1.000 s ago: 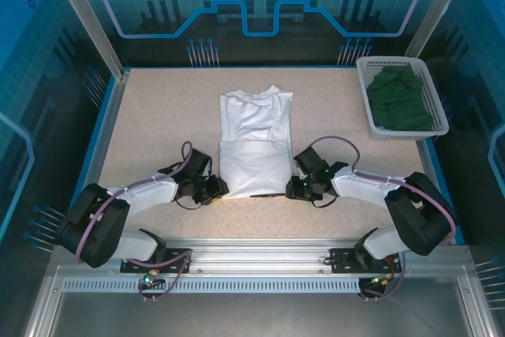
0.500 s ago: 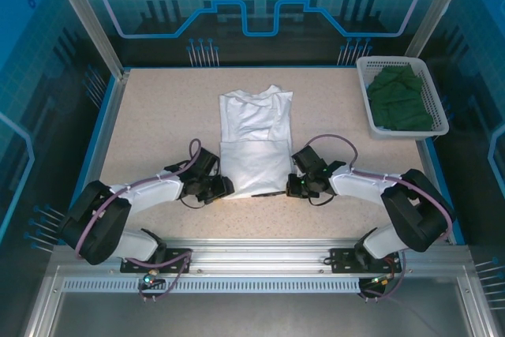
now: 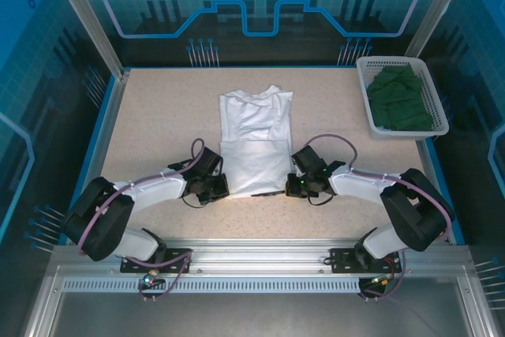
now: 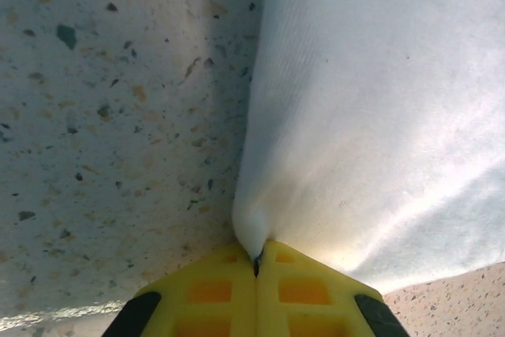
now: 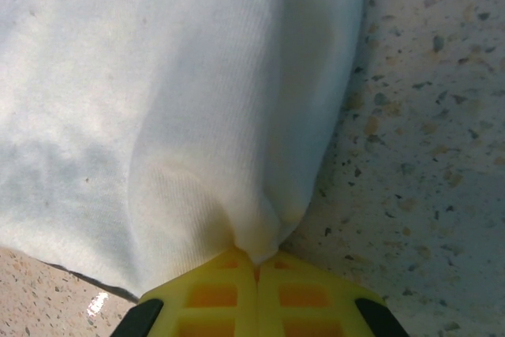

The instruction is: Fold and stack the t-shirts

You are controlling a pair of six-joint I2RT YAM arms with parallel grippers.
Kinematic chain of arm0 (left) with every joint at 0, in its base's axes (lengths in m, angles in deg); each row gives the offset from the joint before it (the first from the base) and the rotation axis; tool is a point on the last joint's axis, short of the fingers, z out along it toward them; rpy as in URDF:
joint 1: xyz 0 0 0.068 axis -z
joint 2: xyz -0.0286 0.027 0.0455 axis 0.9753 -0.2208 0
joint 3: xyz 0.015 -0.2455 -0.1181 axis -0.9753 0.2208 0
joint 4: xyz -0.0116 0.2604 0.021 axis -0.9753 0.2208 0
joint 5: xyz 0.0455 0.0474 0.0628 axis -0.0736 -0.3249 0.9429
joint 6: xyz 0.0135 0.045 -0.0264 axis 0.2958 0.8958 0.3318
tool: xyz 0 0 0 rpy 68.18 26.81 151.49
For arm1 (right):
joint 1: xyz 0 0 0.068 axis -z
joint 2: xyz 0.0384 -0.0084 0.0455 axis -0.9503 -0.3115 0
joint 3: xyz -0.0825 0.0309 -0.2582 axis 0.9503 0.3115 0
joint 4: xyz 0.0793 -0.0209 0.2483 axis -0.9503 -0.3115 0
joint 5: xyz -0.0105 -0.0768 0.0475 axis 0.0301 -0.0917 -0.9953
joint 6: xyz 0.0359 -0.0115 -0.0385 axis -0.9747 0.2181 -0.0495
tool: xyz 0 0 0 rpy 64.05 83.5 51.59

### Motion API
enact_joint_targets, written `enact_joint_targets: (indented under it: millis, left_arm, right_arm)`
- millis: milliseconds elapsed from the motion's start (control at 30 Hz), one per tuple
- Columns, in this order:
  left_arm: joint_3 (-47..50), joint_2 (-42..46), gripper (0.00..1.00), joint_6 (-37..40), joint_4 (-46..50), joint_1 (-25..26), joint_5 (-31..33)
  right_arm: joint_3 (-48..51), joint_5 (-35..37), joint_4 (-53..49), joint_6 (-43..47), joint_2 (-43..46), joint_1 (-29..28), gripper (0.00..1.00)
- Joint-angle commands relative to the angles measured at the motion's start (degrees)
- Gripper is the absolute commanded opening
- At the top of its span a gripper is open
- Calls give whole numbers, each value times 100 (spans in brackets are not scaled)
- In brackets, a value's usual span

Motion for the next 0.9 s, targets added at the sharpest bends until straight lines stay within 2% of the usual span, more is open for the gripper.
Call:
enact_joint_targets:
  millis: [0,233,467,567,700,767,867]
  left_arm:
    - [-23,77,0,61,531,93,197]
    - [281,1185,0,-7,1460,736,-14]
    - [546,2257,0,-483,1861,1436,-493]
    - [601,2749,0,-687,1947,1452,-726]
    - [205,2960,0,-678,2115,1370,-687]
    - [-109,2790,0,-649,2042,1156,-835]
    - [-450,2440,0,-690,1627,746,-1213]
  right_arm:
    - [170,-116,-667,-233,152,-112,0]
    - [848,-167,-1004,-815,1210,-805,0]
    - [1162,480,-1591,-1848,2346,-2003,0]
    - [1257,707,-1838,-2273,3038,-2330,0]
    - [1080,1177,-2485,-2556,4121,-2393,0]
    - [856,1470,-2755,-2574,4564,-2299,0]
    - [416,1543,-2968,-2269,4704,-1867,0]
